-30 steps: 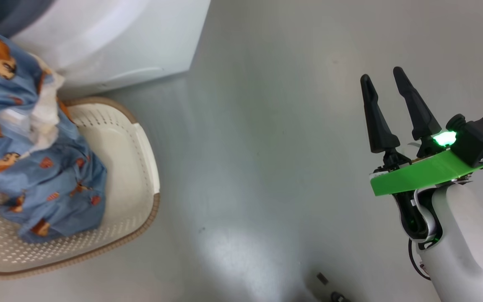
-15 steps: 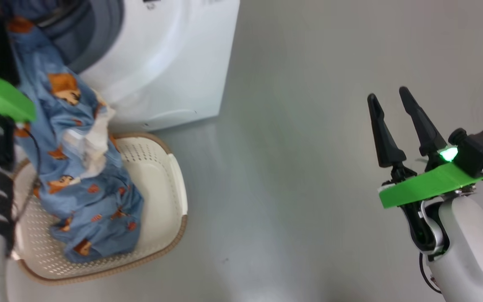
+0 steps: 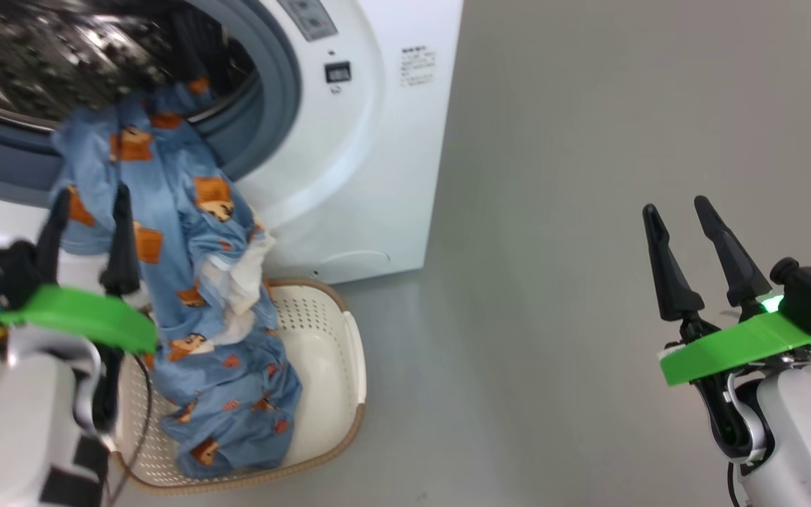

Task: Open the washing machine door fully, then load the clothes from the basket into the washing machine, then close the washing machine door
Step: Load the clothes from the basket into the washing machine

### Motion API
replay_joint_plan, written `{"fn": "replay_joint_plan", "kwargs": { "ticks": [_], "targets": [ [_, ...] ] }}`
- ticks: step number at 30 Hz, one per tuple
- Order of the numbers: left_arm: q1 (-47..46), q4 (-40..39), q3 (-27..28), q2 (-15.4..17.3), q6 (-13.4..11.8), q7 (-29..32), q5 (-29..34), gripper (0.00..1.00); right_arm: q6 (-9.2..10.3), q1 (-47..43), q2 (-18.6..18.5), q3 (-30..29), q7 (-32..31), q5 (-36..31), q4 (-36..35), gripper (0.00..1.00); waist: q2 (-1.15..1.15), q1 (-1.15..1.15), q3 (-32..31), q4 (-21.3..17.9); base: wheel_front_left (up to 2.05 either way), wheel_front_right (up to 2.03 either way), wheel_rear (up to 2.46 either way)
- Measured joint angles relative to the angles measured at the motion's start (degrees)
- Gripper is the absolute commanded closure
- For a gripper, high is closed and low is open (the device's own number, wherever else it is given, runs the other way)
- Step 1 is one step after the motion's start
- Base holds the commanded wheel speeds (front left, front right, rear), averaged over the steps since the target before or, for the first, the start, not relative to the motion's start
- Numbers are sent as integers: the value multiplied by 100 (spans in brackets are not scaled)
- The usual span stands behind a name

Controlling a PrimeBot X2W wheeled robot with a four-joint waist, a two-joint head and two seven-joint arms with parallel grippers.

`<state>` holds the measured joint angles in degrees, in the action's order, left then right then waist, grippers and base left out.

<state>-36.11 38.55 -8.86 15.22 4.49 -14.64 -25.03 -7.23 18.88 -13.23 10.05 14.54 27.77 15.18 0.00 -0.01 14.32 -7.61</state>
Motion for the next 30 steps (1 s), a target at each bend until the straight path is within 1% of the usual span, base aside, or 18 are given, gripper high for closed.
{"fn": "replay_joint_plan", "kwargs": {
  "ticks": [6, 7, 14, 18, 24, 30],
  "targets": [
    [985, -675, 59, -130, -127, 1, -5, 0, 0, -188, -58, -9, 0, 1, 49, 0, 0, 0, -358, 205, 0, 0, 0],
    [985, -675, 59, -130, -127, 1, -5, 0, 0, -188, -58, -9, 0, 1, 49, 0, 0, 0, -358, 205, 0, 0, 0],
    [1735, -1336, 81, -145, -338, 0, -4, 0, 0, -345, -180, 8, 0, 13, 76, 0, 0, 0, -676, 392, 0, 0, 0],
    [2076, -1650, 88, -171, -510, 1, -3, 0, 0, -424, -187, 7, 0, 13, 79, 0, 0, 1, -747, 475, 0, 0, 0],
    [2391, -1954, 58, -241, -654, 3, -4, 0, 0, -473, -200, -78, 0, 13, 78, 0, 0, 1, -804, 514, 0, 0, 0],
    [2472, -2117, 22, -240, -710, 59, -4, 0, 0, -507, -247, -86, 0, 13, 70, 0, 0, 1, -838, 506, 0, 0, 0]
  ]
}}
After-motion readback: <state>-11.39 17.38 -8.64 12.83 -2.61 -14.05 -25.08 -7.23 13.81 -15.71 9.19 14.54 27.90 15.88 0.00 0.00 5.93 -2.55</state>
